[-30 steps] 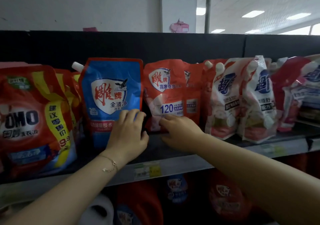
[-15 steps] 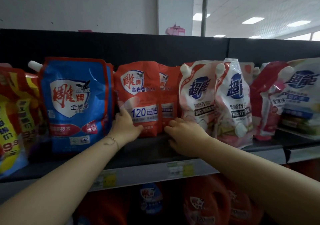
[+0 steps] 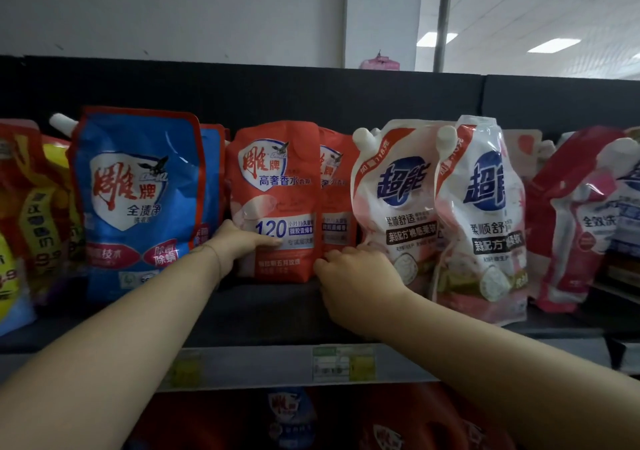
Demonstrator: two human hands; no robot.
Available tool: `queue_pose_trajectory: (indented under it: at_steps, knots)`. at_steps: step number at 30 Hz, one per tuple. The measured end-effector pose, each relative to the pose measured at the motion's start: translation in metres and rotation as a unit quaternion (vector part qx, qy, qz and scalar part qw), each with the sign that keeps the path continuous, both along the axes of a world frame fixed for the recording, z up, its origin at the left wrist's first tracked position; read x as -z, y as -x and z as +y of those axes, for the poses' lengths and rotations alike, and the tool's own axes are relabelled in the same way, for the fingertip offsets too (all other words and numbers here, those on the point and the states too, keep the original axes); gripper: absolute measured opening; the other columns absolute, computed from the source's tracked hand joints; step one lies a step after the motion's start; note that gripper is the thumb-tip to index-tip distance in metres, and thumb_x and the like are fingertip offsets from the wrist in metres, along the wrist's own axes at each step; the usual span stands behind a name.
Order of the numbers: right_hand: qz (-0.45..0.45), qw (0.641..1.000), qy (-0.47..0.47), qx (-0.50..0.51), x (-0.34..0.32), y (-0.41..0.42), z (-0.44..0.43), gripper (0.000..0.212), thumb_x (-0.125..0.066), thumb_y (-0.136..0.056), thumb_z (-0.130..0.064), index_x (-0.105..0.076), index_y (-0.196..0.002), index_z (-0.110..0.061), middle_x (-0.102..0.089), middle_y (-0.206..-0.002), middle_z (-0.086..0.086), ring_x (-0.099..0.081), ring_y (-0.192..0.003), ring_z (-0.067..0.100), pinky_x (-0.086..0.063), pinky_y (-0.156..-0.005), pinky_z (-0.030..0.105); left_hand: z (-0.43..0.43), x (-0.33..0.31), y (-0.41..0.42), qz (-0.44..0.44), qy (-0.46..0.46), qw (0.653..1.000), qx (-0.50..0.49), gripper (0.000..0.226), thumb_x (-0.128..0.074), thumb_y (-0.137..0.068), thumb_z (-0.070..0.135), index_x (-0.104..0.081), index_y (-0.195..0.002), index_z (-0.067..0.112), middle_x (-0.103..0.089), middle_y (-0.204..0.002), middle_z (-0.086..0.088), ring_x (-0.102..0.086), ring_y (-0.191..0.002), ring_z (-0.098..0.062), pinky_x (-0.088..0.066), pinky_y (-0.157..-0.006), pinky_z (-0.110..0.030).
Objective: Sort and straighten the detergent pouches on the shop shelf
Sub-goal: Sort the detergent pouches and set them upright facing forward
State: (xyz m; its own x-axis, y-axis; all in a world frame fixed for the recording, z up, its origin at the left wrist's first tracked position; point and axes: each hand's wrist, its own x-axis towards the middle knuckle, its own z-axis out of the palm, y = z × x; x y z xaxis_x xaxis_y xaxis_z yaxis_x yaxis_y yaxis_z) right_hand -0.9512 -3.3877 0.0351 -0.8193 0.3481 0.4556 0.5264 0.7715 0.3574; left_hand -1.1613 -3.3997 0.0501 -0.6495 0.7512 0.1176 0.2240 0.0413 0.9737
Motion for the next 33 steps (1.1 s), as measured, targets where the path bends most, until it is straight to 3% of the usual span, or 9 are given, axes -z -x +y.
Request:
queue_pose_trajectory:
  at_steps: [3,8,14,16,19,24,27,29,33]
  knots:
    - [0.028,0.998,0.049,0.009,-0.005,0.008,-0.004,0.028,-0.054,-0.092,-0.027,-0.052,-0.116,-0.014,-0.058,-0.116,0.005,-0.059,-0.101,0.025,-0.037,-0.071,0.032,0.005,-0.003,0.003,-0.046,-0.021,0.998,0.024,0.058,-0.085,-0.063,0.006,-0.055,-0.112,0.013,-0.063,-0.104,-0.005,-0.059,-0.085,-0.019,-0.048,-0.067,-0.032]
    - [0.077,0.972,0.214,0.06,-0.006,0.028,-0.001,0.064,-0.054,-0.091,-0.034,-0.023,-0.142,-0.011,-0.041,-0.138,0.013,-0.051,-0.117,0.032,-0.047,-0.089,0.04,0.008,0.002,0.005,-0.069,-0.045,0.995,0.052,0.05,-0.084,-0.063,0.004,-0.061,-0.106,0.015,-0.069,-0.1,-0.007,-0.064,-0.087,-0.021,-0.047,-0.059,-0.028]
    - [0.031,0.974,0.189,0.122,-0.007,0.056,0.006,0.106,-0.057,-0.088,-0.05,0.027,-0.146,-0.021,0.037,-0.15,0.015,0.018,-0.141,0.045,-0.02,-0.11,0.059,0.007,0.007,-0.011,-0.057,-0.05,0.991,0.106,0.101,-0.087,-0.059,0.024,-0.029,-0.142,0.014,-0.058,-0.123,-0.007,-0.061,-0.093,-0.017,-0.049,-0.064,-0.028]
    - [0.024,0.984,0.122,0.13,-0.003,0.064,0.008,0.112,-0.055,-0.086,-0.059,0.028,-0.146,-0.012,0.036,-0.15,0.019,0.024,-0.14,0.045,-0.012,-0.111,0.061,0.005,0.007,-0.017,-0.068,-0.023,0.986,0.152,0.089,-0.079,-0.065,0.032,-0.034,-0.14,0.014,-0.06,-0.123,-0.01,-0.064,-0.097,-0.019,-0.053,-0.071,-0.03]
    - [0.045,0.987,0.09,0.123,-0.002,0.07,0.01,0.116,-0.055,-0.085,-0.06,0.026,-0.145,-0.004,0.03,-0.152,0.022,0.023,-0.141,0.044,-0.009,-0.112,0.062,-0.005,0.002,-0.023,-0.082,-0.001,0.965,0.25,0.03,-0.046,-0.092,0.017,-0.063,-0.116,0.016,-0.063,-0.12,-0.017,-0.06,-0.102,-0.025,-0.048,-0.091,-0.039]
    - [0.058,0.99,0.051,0.121,-0.001,0.071,0.02,0.108,-0.048,-0.09,-0.061,0.04,-0.139,-0.021,0.033,-0.151,0.021,0.013,-0.139,0.055,-0.01,-0.107,0.069,-0.007,0.005,-0.004,-0.009,0.037,0.943,0.332,0.08,-0.026,-0.078,-0.022,-0.047,-0.132,0.034,-0.059,-0.123,0.001,-0.055,-0.116,-0.021,-0.053,-0.082,-0.027]
    - [0.049,0.989,0.038,0.137,0.004,0.067,0.028,0.11,-0.05,-0.087,-0.063,0.046,-0.133,-0.035,0.037,-0.148,0.023,0.009,-0.136,0.06,-0.015,-0.104,0.071,0.0,-0.003,0.007,0.083,0.046,0.961,0.258,0.062,-0.027,-0.086,-0.02,-0.057,-0.121,0.022,-0.065,-0.105,0.0,-0.063,-0.099,-0.014,-0.055,-0.07,-0.019]
    - [0.04,0.985,0.052,0.159,0.004,0.068,0.03,0.113,-0.052,-0.086,-0.064,0.046,-0.132,-0.035,0.038,-0.147,0.024,0.01,-0.136,0.06,-0.017,-0.104,0.071,0.015,-0.005,0.014,0.146,0.026,0.971,0.186,0.047,-0.037,-0.089,-0.014,-0.063,-0.109,0.019,-0.067,-0.102,-0.003,-0.064,-0.102,-0.021,-0.054,-0.081,-0.026]
    - [0.038,0.983,0.06,0.17,0.002,0.067,0.022,0.109,-0.049,-0.089,-0.06,0.046,-0.133,-0.03,0.037,-0.147,0.025,0.012,-0.137,0.058,-0.016,-0.105,0.07,0.048,0.004,0.028,0.042,-0.033,0.997,0.059,0.02,-0.057,-0.09,-0.002,-0.065,-0.108,0.002,-0.066,-0.11,-0.02,-0.063,-0.105,-0.034,-0.049,-0.095,-0.036]
